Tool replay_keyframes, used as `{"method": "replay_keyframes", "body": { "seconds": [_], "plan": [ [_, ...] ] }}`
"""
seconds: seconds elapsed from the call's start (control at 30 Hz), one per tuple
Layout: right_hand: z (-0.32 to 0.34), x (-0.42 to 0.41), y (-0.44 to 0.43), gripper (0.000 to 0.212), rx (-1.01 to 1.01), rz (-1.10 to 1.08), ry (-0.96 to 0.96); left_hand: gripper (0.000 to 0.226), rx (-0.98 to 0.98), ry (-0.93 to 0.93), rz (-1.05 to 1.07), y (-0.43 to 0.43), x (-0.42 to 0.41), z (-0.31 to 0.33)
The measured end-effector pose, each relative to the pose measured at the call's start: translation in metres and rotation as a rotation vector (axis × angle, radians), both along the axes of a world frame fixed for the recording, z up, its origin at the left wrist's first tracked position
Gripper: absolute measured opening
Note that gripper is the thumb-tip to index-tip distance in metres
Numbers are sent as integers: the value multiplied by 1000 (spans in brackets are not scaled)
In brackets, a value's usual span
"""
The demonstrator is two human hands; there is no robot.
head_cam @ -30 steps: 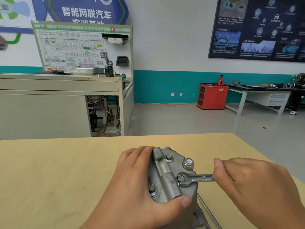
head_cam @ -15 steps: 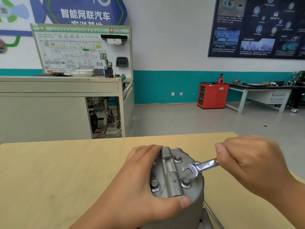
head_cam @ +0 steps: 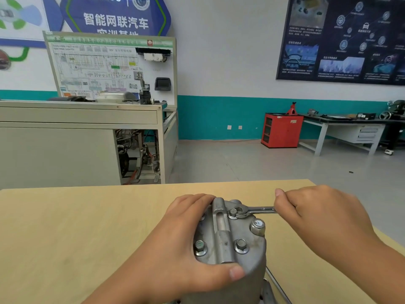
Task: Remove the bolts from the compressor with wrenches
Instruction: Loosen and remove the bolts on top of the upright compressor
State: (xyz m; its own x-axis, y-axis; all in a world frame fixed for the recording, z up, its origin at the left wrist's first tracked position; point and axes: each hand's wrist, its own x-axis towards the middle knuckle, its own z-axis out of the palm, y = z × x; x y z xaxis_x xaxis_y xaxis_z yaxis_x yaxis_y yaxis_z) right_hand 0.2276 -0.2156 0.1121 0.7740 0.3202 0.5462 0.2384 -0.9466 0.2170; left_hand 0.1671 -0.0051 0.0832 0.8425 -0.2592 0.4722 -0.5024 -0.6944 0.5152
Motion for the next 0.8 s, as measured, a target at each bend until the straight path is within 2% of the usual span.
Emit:
{"method": "replay_keyframes", "body": {
  "seconds": [0.17, 0.23, 0.4, 0.63, 0.8],
  "plan": [
    [5, 2, 0, 45, -89, -42, -88, 67, -8, -6, -5, 0, 0, 0],
    [5, 7, 0, 51, 15, 54, -95, 68, -5, -4, -8, 1, 1, 0],
    [-4, 27, -1, 42, 108, 274, -95, 82, -1, -7, -12, 2, 4, -2],
    [-12, 41, -2, 42, 164, 367, -100, 92, -1, 7, -35, 6, 11, -4],
    [-7, 48, 3, 43, 172, 430, -56, 85, -14, -30, -57, 9, 16, -7]
  ]
}}
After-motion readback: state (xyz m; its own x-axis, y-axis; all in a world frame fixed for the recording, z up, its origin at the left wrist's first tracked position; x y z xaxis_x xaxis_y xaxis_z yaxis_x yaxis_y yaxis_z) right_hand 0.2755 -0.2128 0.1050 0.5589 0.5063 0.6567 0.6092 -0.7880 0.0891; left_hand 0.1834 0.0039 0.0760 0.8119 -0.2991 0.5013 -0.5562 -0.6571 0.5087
